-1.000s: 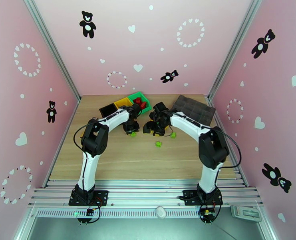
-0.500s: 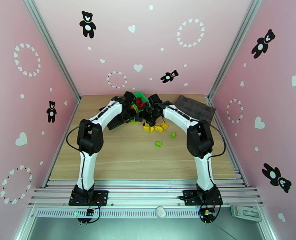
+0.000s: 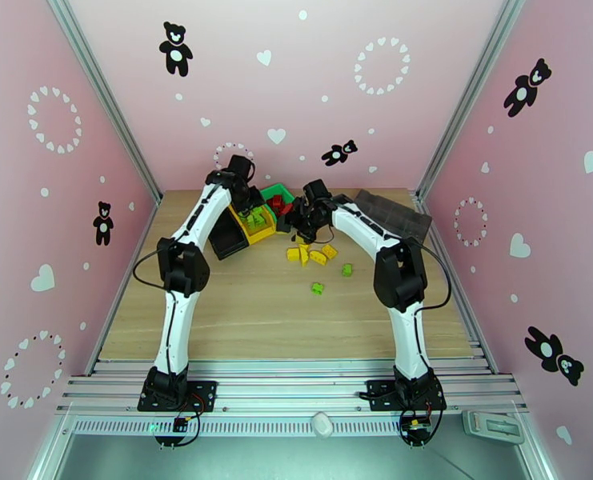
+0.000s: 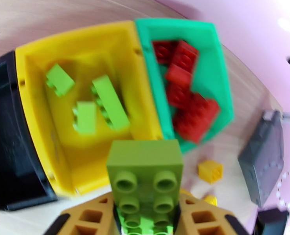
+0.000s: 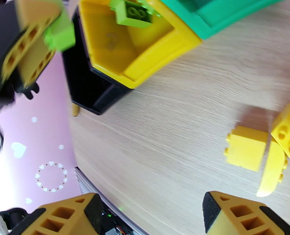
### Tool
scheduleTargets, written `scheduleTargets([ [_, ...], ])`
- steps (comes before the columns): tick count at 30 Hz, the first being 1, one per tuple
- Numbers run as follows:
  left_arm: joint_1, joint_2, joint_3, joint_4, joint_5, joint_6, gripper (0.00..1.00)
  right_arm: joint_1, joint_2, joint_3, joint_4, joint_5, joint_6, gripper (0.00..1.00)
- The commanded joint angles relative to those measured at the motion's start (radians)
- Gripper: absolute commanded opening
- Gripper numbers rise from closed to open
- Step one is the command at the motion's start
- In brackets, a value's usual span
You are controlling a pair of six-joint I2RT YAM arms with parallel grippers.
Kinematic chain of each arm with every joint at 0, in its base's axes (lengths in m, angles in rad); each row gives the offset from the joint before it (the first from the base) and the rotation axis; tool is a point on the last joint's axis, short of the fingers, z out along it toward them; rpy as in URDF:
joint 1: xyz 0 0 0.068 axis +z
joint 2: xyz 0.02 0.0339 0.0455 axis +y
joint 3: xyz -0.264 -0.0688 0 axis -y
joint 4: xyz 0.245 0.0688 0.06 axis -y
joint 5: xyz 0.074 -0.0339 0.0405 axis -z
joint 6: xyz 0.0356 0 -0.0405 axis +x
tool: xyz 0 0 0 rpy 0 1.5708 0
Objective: Sort the legos into containers by color
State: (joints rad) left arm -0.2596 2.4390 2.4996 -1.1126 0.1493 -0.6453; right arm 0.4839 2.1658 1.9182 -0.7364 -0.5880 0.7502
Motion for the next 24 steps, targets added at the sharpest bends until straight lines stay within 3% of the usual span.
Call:
scheduleTargets([
  [1, 0.007, 0.019, 0.057, -0.041, -0.003, 0.023, 0.64, -0.002, -0.068, -0.028, -0.073, 0.045, -0.043, 0.73],
  [13, -0.065, -0.160, -0.161, 0.015, -0.039, 0.087, 0.69, -0.010, -0.194, -0.241, -0.081, 0.126, -0.068, 0.74],
  [20, -0.180, -0.246, -0.307, 0.035, -0.081, 0.128, 0.69, -0.021, -0.284, -0.354, -0.092, 0.201, -0.064, 0.74],
  [24, -0.265, -0.274, -0.401, 0.064, -0.090, 0.136, 0.69, -0.043, -0.338, -0.436, -0.108, 0.238, -0.052, 0.67],
])
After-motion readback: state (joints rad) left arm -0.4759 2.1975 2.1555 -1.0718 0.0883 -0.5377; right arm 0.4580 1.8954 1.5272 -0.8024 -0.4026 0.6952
